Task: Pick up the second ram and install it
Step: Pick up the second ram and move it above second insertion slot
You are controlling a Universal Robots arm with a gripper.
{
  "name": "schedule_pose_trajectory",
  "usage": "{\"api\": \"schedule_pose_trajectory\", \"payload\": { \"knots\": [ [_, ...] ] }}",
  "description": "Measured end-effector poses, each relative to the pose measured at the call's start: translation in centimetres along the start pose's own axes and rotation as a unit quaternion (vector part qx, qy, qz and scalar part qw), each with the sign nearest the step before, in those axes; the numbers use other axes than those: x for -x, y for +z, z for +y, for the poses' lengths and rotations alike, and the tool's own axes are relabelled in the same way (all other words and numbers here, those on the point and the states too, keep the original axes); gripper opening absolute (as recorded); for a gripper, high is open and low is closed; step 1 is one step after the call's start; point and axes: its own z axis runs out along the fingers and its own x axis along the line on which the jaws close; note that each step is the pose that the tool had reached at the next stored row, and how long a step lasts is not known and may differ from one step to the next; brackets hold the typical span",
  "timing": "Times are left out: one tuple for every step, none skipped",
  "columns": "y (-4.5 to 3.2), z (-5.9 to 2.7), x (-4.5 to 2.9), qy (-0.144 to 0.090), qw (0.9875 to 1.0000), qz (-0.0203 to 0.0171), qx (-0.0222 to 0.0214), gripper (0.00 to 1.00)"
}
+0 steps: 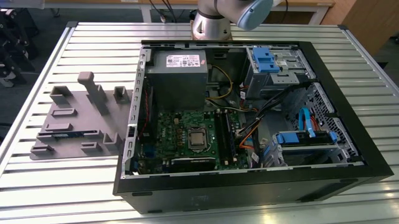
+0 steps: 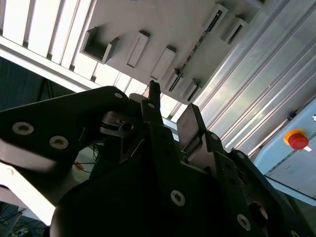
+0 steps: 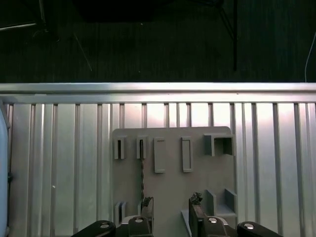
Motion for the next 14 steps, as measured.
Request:
{"api": "schedule_pose_trajectory", "payload": {
  "knots": [
    [0.01, 0.0, 0.0, 0.0, 1.0, -0.0001, -0.0001, 0.42],
    [0.02, 0.0, 0.0, 0.0, 1.0, -0.0001, -0.0001, 0.42],
    [0.02, 0.0, 0.0, 0.0, 1.0, -0.0001, -0.0001, 0.42],
    [0.04, 0.0, 0.0, 0.0, 1.0, -0.0001, -0.0001, 0.42],
    [0.07, -0.01, 0.0, 0.0, 1.0, -0.0002, -0.0002, 0.42],
    [0.1, -0.01, 0.0, 0.0, 1.0, -0.0002, -0.0002, 0.42],
    [0.14, -0.01, 0.0, 0.0, 1.0, -0.0001, -0.0002, 0.42],
    [0.17, -0.01, -0.01, 0.0, 1.0, -0.0001, -0.0001, 0.42],
    [0.22, -0.01, -0.01, 0.0, 1.0, -0.0001, -0.0001, 0.42],
    [0.27, -0.01, -0.01, 0.0, 1.0, -0.0001, -0.0001, 0.42],
    [0.31, -0.01, -0.01, 0.0, 1.0, -0.0001, -0.0001, 0.42],
    [0.36, -0.02, -0.01, 0.0, 1.0, -0.0001, -0.0001, 0.42],
    [0.41, -0.02, -0.01, 0.0, 1.0, -0.0001, -0.0001, 0.42],
    [0.45, -0.02, -0.01, 0.0, 1.0, -0.0001, -0.0001, 0.42]
  ]
}}
